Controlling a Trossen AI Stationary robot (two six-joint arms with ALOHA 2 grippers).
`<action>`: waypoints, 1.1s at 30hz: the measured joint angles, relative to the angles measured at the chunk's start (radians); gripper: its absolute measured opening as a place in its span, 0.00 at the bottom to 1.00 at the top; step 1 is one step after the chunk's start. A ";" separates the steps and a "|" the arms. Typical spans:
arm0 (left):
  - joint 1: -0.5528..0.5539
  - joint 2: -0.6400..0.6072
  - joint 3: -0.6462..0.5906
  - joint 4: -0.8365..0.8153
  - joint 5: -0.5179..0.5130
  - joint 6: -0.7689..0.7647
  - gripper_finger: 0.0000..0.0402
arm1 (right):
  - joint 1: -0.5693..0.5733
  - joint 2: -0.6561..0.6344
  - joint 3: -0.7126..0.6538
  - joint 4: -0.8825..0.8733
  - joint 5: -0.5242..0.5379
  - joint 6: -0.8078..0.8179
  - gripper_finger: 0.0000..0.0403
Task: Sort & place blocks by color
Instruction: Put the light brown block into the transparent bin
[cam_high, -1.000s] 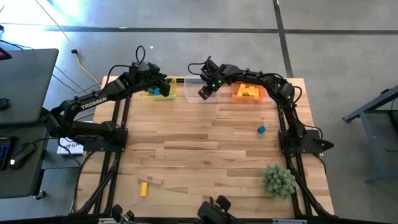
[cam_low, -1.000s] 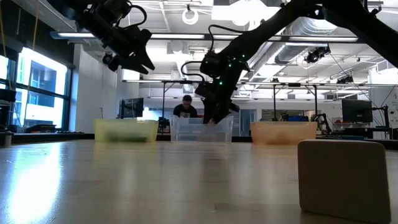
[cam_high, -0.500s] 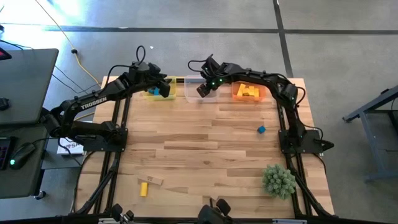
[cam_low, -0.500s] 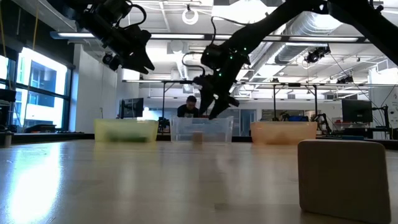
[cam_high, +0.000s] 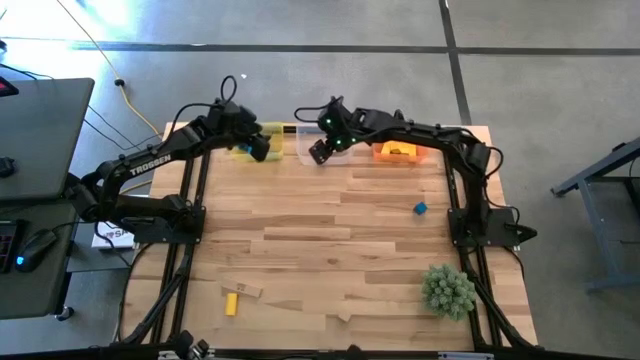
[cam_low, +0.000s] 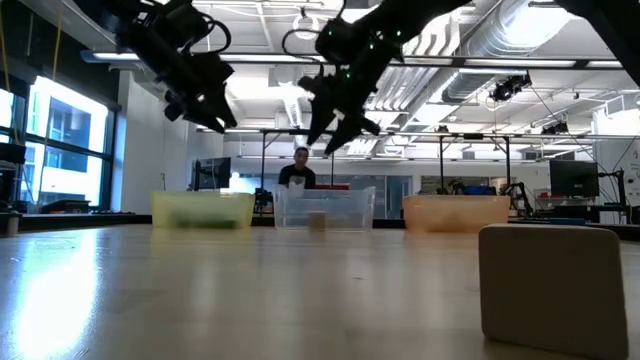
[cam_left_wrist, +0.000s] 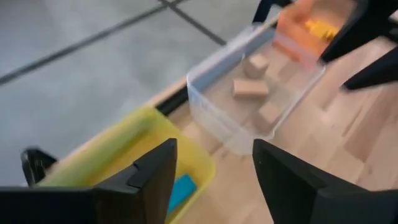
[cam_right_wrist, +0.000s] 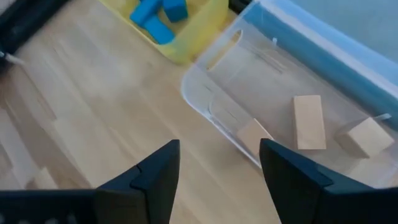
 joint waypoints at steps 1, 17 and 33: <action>0.002 0.000 0.000 -0.019 0.006 -0.001 0.52 | 0.012 -0.011 0.000 -0.001 0.016 0.010 0.52; -0.152 -0.069 0.000 -0.376 0.130 -0.004 0.54 | 0.113 -0.146 0.000 -0.109 0.161 0.085 0.52; -0.661 -0.158 0.000 -0.662 0.086 -0.190 0.54 | 0.175 -0.163 0.000 -0.141 0.038 0.013 0.52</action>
